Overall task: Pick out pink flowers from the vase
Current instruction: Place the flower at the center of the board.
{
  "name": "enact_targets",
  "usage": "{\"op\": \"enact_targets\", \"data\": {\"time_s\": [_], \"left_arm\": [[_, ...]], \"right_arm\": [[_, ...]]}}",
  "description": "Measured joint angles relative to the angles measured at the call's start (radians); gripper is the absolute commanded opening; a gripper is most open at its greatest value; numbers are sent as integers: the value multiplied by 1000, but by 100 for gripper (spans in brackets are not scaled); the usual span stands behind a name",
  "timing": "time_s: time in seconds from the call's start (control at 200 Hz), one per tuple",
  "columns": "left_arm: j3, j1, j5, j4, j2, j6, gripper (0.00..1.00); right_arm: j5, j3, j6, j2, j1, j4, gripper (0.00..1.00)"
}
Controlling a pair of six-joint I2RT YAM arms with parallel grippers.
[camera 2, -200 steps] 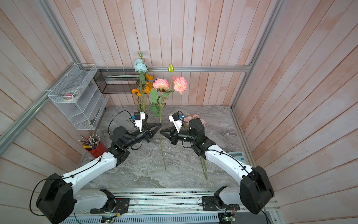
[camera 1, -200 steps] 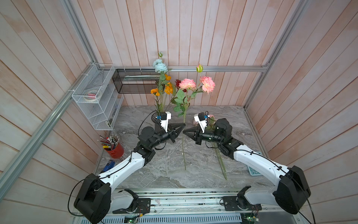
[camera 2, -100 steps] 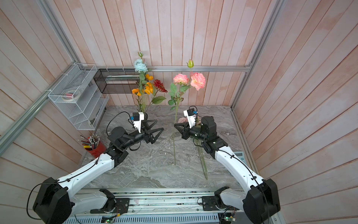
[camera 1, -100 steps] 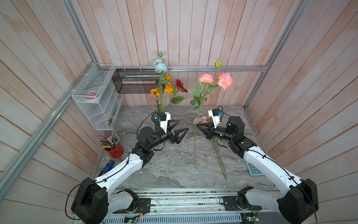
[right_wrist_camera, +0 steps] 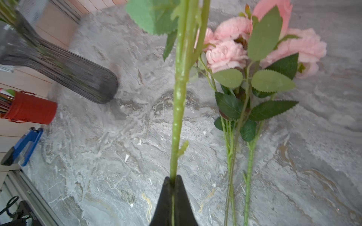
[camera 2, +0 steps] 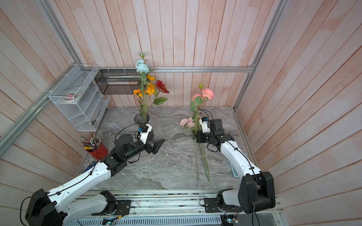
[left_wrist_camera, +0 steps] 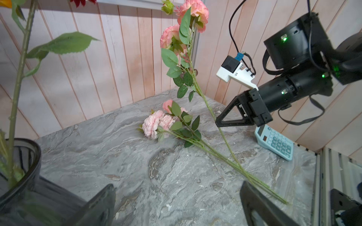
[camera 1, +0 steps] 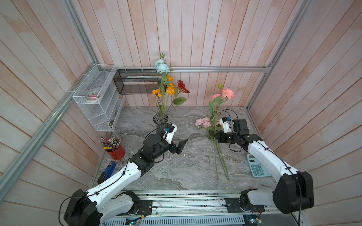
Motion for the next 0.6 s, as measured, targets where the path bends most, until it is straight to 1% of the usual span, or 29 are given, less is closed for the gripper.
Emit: {"op": "enact_targets", "data": {"time_s": [0.13,0.34,0.6], "left_arm": [[-27,0,-22,-19,-4,7,100],[-30,0,-36,-27,-3,18,100],[-44,0,-47,-27,-2,24,100]], "right_arm": [[8,32,-16,77,-7,-34,0],[5,72,-17,196,-10,-37,0],[-18,78,-10,315,-12,-25,0]]}}
